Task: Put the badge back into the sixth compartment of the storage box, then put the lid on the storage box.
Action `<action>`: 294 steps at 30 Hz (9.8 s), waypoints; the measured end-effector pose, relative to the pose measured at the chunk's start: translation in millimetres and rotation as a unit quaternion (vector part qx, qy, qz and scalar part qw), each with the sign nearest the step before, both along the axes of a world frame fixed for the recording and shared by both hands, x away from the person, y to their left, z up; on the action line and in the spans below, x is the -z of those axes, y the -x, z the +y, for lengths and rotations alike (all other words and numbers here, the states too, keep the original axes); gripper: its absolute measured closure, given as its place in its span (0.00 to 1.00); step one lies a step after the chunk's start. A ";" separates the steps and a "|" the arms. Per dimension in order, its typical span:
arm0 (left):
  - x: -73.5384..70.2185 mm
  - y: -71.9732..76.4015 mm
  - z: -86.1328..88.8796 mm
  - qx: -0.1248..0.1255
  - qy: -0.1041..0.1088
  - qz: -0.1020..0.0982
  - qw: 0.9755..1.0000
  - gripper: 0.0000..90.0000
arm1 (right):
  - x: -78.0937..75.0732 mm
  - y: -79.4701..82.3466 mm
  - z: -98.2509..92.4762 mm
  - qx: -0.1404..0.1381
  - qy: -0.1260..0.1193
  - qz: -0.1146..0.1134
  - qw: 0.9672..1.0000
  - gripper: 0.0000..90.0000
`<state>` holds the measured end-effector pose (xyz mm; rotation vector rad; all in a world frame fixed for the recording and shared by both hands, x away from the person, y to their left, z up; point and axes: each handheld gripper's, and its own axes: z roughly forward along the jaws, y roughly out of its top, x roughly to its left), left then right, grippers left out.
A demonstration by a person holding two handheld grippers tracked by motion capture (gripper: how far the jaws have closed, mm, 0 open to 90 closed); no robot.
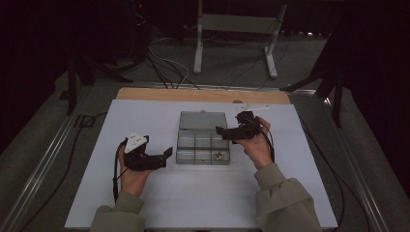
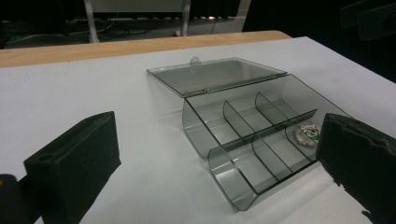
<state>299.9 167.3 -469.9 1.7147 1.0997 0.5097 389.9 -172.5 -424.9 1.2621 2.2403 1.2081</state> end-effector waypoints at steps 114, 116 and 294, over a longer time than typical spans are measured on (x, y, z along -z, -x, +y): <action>24.0 -12.8 -30.1 0.004 -0.022 0.024 0.999 0.00 | 49.7 -68.9 3.3 0.051 0.003 0.067 0.996 0.01; 24.4 -13.1 -31.0 0.004 -0.023 0.025 0.999 0.00 | 51.0 -69.7 3.3 0.052 0.002 0.070 0.996 0.01; 45.3 -23.6 -51.7 0.002 -0.056 0.112 0.992 0.72 | 52.9 -27.5 -9.9 -0.003 0.029 -0.006 1.000 0.78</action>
